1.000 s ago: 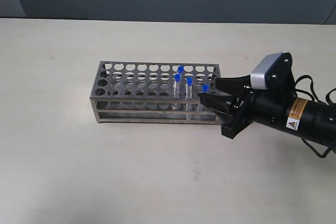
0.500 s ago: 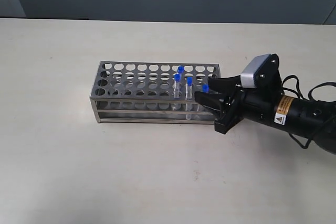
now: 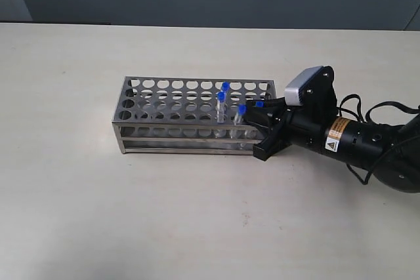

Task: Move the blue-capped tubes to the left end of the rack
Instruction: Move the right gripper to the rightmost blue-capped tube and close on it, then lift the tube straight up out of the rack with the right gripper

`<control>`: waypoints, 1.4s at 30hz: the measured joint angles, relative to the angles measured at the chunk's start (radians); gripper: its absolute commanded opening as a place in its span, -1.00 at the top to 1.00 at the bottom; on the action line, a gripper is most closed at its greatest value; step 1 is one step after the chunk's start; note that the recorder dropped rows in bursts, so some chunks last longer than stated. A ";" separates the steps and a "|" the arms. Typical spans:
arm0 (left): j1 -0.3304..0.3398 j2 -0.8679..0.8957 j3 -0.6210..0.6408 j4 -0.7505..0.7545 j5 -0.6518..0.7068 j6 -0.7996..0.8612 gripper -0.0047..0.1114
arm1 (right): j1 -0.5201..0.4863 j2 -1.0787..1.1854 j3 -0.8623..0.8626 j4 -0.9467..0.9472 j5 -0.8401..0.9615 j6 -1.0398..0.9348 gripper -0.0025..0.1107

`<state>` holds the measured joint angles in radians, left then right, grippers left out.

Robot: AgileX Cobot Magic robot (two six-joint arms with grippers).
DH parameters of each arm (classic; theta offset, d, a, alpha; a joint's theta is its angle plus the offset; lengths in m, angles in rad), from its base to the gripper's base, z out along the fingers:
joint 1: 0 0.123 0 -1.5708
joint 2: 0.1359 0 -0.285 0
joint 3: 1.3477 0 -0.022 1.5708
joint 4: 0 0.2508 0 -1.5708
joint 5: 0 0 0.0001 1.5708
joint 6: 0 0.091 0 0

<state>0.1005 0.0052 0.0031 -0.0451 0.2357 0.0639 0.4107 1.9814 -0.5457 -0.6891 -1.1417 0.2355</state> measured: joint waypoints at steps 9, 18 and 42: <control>0.000 0.000 0.000 0.000 0.000 0.000 0.90 | 0.000 -0.010 0.000 0.002 0.010 0.000 0.95; 0.000 0.000 0.000 0.000 0.000 0.000 0.90 | 0.000 -0.104 0.002 0.000 0.043 0.000 0.95; 0.000 0.000 0.000 0.000 0.000 0.000 0.90 | 0.221 -0.271 -0.403 -0.108 0.378 0.202 0.95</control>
<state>0.1005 0.0052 0.0031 -0.0451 0.2357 0.0639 0.6321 1.7101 -0.9492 -0.7971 -0.7633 0.4376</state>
